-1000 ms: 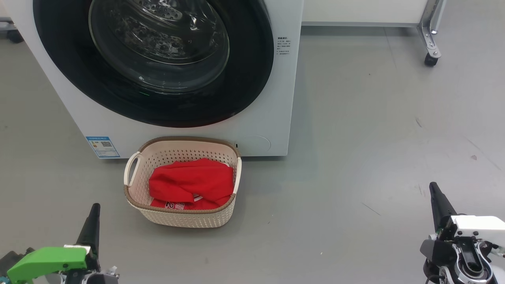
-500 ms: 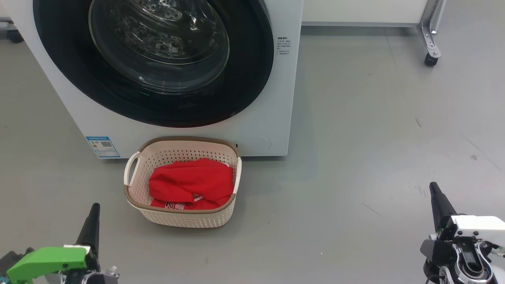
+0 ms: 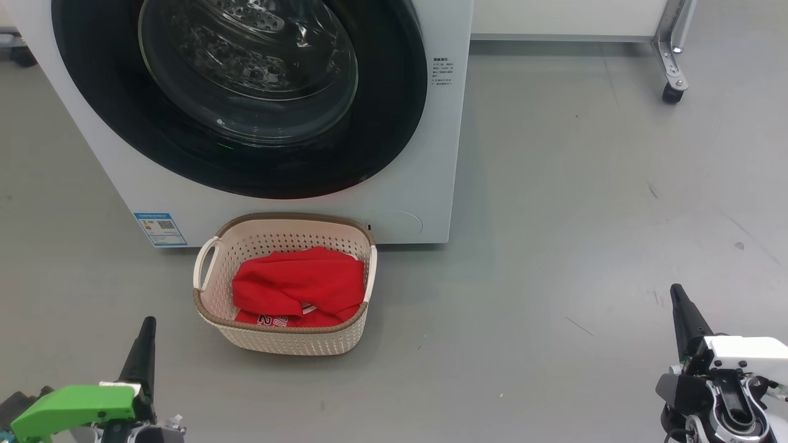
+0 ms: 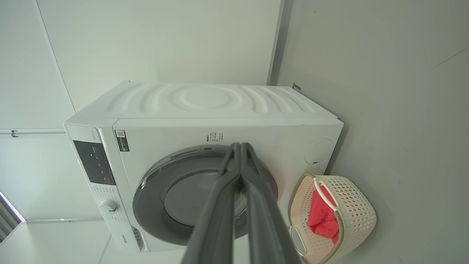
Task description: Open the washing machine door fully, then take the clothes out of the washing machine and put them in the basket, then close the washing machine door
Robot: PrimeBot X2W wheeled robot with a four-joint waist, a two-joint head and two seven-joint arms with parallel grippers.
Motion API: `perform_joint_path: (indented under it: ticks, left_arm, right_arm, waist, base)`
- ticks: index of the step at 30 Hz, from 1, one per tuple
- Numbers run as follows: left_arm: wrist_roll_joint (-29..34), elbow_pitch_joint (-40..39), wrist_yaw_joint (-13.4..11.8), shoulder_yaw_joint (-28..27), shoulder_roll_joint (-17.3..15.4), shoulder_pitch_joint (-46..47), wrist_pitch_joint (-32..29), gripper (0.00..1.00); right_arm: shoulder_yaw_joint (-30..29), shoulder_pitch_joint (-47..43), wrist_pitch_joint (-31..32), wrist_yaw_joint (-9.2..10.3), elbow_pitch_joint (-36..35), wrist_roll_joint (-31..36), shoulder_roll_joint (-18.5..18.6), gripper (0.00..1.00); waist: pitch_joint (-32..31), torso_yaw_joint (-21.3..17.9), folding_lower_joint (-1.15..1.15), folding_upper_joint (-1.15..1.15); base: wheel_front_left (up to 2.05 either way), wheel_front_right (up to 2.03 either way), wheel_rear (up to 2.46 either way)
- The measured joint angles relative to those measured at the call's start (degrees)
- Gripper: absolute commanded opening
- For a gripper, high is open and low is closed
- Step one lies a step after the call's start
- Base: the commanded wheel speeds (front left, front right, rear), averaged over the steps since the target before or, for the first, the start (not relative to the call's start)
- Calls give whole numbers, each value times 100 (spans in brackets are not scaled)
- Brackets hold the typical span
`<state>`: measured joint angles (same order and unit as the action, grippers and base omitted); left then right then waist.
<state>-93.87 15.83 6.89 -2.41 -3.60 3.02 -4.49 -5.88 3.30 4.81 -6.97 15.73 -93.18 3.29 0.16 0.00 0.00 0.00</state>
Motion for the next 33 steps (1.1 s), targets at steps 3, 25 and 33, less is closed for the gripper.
perform_joint_path:
  ticks: [3, 25, 33]
  left_arm:
    - [0, 0, 0, 0, 2, 0, 0, 0]
    - [0, -3, 0, -11, 23, 1, -1, 0]
    - [0, -3, 0, -19, 23, 1, -1, 0]
  right_arm:
    - [-2, 1, 1, 0, 0, 0, 0, 0]
    - [-10, 1, 1, 0, 0, 0, 0, 0]
    - [-13, 1, 1, 0, -1, 0, -1, 0]
  waist:
    - [0, 0, 0, 0]
    - [0, 0, 0, 0]
    - [0, 0, 0, 0]
  base:
    - [0, 0, 0]
    - [0, 0, 0]
    - [0, 0, 0]
